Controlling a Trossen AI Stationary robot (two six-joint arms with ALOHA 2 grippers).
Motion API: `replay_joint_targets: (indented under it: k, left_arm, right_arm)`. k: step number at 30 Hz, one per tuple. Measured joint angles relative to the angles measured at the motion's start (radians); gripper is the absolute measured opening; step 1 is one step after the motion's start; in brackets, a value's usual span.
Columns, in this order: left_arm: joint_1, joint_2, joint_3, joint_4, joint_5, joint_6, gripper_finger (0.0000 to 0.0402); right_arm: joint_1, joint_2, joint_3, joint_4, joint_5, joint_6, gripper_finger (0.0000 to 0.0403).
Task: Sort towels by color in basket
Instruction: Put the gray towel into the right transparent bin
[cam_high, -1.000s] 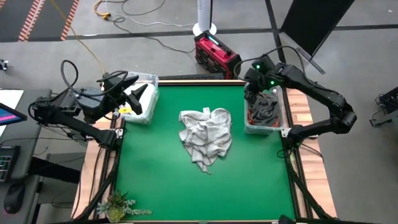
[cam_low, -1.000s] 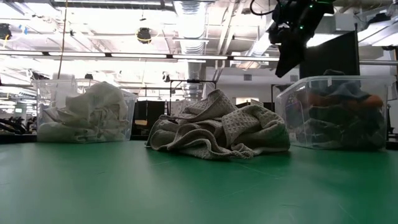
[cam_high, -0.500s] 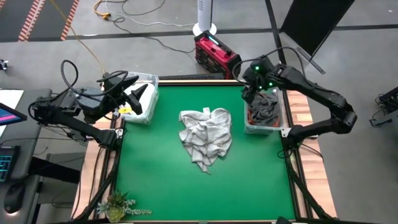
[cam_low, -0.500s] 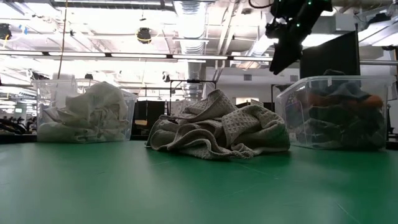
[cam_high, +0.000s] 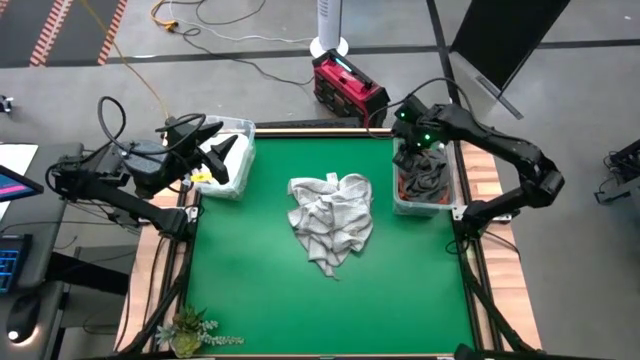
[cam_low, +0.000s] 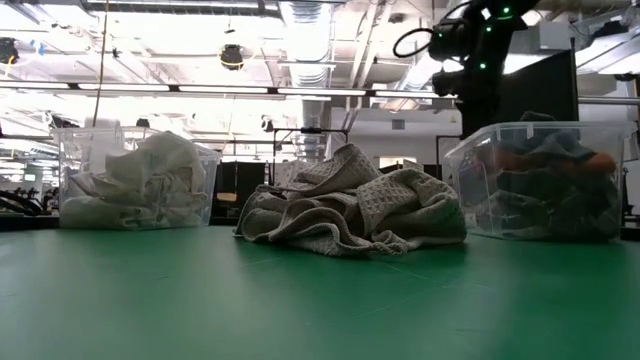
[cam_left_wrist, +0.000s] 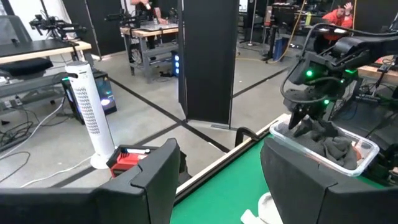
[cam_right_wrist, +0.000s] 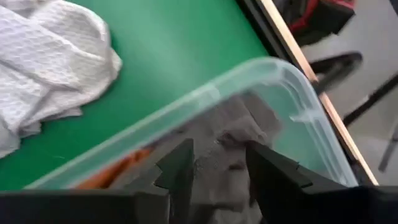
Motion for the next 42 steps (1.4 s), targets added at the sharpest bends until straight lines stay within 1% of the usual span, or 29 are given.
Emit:
replay_joint_targets:
  k: [8, 13, 16, 22, 27, 30, 33, 35, 42]
  left_arm:
    - [0.000, 0.000, 0.000, 0.000, 0.000, 0.014, 0.0214]
    - [0.000, 0.000, 0.000, 0.000, 0.000, 0.014, 0.0214]
    - [0.000, 0.000, 0.000, 0.000, 0.000, 0.013, 0.0214]
    - [0.000, 0.000, 0.000, 0.000, 0.000, 0.012, 0.0214]
    - [0.000, 0.000, 0.000, 0.000, 0.000, 0.012, 0.0214]
    - [0.000, 0.000, 0.000, 0.000, 0.000, 0.012, 0.0214]
    - [0.000, 0.000, 0.000, 0.000, 0.001, 0.012, 0.0214]
    - [0.000, 0.000, 0.000, 0.001, 0.000, 0.012, 0.0214]
    - [0.000, 0.000, 0.000, 0.001, 0.001, 0.012, 0.0214]
  right_arm:
    - [-0.039, -0.014, 0.000, -0.075, 0.008, 0.023, 0.0159]
    - [-0.042, -0.012, -0.014, -0.070, 0.007, 0.019, 0.0158]
    - [-0.042, -0.012, -0.070, -0.026, 0.007, 0.010, 0.0158]
    - [-0.043, -0.012, -0.225, 0.059, 0.004, -0.005, 0.0158]
    - [-0.045, -0.013, -0.356, 0.220, -0.025, -0.037, 0.0158]
    - [-0.053, -0.015, -0.403, 0.292, -0.047, -0.066, 0.0158]
    - [-0.059, -0.015, -0.403, 0.294, -0.053, -0.103, 0.0158]
    - [-0.059, -0.015, -0.386, 0.264, -0.053, -0.127, 0.0158]
    - [-0.056, -0.046, -0.236, 0.078, -0.052, -0.139, 0.0158]
